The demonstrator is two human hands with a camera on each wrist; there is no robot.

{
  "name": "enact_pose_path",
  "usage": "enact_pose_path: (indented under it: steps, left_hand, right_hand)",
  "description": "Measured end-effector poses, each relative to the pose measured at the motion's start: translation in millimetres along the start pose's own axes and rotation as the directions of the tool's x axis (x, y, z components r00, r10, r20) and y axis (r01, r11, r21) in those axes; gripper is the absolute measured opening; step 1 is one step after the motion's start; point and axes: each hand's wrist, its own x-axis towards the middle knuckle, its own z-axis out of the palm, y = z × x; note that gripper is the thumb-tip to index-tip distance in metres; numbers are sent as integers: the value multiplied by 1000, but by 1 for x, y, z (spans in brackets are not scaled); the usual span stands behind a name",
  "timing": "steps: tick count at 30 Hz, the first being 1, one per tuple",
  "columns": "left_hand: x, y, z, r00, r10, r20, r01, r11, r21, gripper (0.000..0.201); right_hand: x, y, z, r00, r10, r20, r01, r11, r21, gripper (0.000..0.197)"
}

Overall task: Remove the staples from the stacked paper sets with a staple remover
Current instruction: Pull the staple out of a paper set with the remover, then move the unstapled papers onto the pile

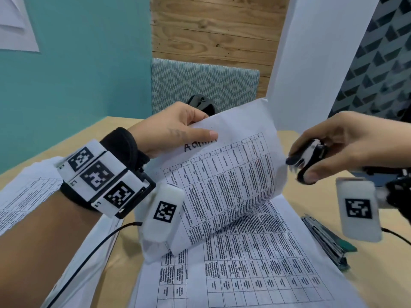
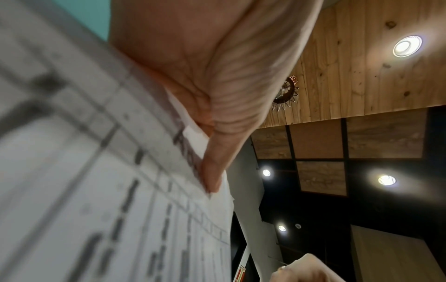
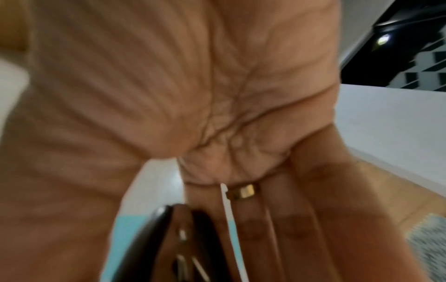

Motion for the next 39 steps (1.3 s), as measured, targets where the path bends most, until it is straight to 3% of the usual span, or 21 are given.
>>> enact_pose_path:
  steps: [5,10,14,17,20,24,27,29,32,35,37,39]
  left_hand:
    - [0,9,-2,999,17,41,-18,1000,17,15]
    - [2,29,0,991,45,128,-47,999,12,32]
    - [-1,43,1,980,64,187,-74,996,45,46]
    - [-12,49,-15,983,51,178,-67,994,85,58]
    - [-32,41,-51,998,34,46,-40,991,130,83]
    - [-48,6,-66,984,52,-168,-57,998,-22,83]
    - [-42,-13,-39,967,100,-233,-119,991,-69,57]
    - [-37,-14,-28,934,141,-328,-173,982,-72,40]
    - [-33,-4,-36,870,207,-448,-274,958,-88,43]
    - [-39,20,-59,787,274,-552,-329,944,0,27]
    - [-49,41,-80,733,328,-596,-359,931,71,13]
    - [-67,64,-105,703,356,-615,-355,926,129,20]
  right_hand:
    - [0,22,-11,992,-101,-74,107,992,71,59]
    - [17,20,11,956,-293,-16,282,899,336,46]
    - [24,18,22,949,-315,-2,281,845,454,44]
    - [24,17,21,935,-345,-76,338,808,482,57]
    - [20,18,13,909,-340,-241,417,756,505,61]
    - [17,21,5,829,-360,-428,549,672,497,60]
    - [20,18,8,798,-372,-474,589,647,484,62]
    - [19,15,8,795,-368,-483,590,654,474,63]
    - [15,16,1,777,-342,-529,594,677,435,62]
    - [12,20,-10,763,-282,-582,571,715,403,69]
    - [12,21,-10,806,-251,-537,504,766,399,75]
    - [15,21,-5,857,-227,-463,432,805,405,76]
